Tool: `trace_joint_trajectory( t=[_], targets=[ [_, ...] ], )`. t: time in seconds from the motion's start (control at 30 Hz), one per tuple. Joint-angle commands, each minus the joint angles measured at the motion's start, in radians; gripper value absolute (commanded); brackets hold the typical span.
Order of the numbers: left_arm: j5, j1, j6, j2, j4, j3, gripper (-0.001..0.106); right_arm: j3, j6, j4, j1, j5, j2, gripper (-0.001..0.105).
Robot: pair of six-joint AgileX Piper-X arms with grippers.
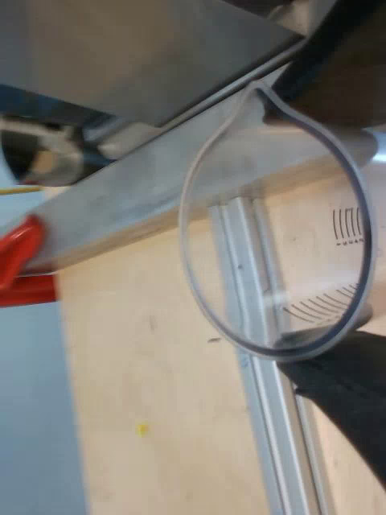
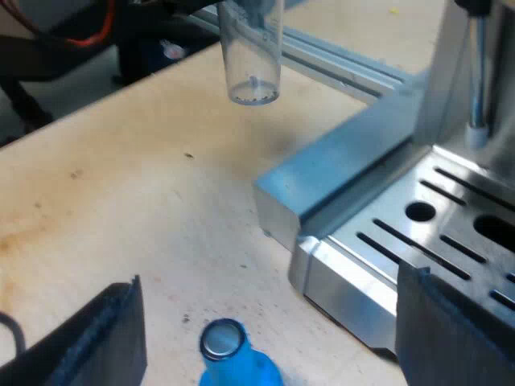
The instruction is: Pour the beans into the coffee machine
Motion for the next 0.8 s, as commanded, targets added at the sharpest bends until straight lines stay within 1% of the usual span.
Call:
trace_joint_trajectory(
  t=[0.03,0.1,0.2,0.23,0.37,0.43,0.5,0.57,0.63,0.7,0.8],
  targets=[
    [0.017,-0.001,-0.010,0.048,-0.065,-0.003,0.021,-0.003,0.004,-0.018,0.000,0.007,0.012,0.067],
    [0.017,-0.001,-0.010,0.092,-0.101,-0.003,0.021,-0.003,0.004,-0.020,-0.004,0.007,0.028,0.067],
    [0.017,-0.001,-0.010,0.137,-0.139,-0.003,0.021,-0.003,0.027,-0.029,-0.005,0.007,0.030,0.067],
    [0.017,-0.001,-0.006,0.172,-0.185,-0.001,0.021,-0.003,0.027,-0.032,-0.005,0.007,0.030,0.067],
    [0.017,-0.001,-0.006,0.237,-0.260,0.000,0.021,-0.003,0.027,-0.051,-0.005,0.007,0.030,0.067],
    [0.050,-0.001,-0.001,0.279,-0.311,0.000,0.021,-0.003,0.027,-0.059,-0.005,0.007,0.030,0.067],
    [0.064,-0.001,-0.001,0.304,-0.344,0.000,0.021,-0.003,0.027,-0.062,-0.005,0.007,0.030,0.067],
    [0.076,-0.005,-0.001,0.327,-0.357,0.000,0.021,-0.003,0.027,-0.061,-0.005,0.007,0.030,0.067],
    [0.110,-0.007,-0.001,0.342,-0.357,0.000,0.021,-0.003,0.027,-0.065,-0.005,0.007,0.030,0.067],
    [0.120,-0.007,0.001,0.347,-0.357,0.003,0.021,-0.003,0.027,-0.065,-0.005,0.007,0.030,0.067],
    [0.120,-0.007,0.048,0.349,-0.381,0.023,0.021,-0.003,0.027,-0.065,-0.005,0.007,0.030,0.067]
  ],
)
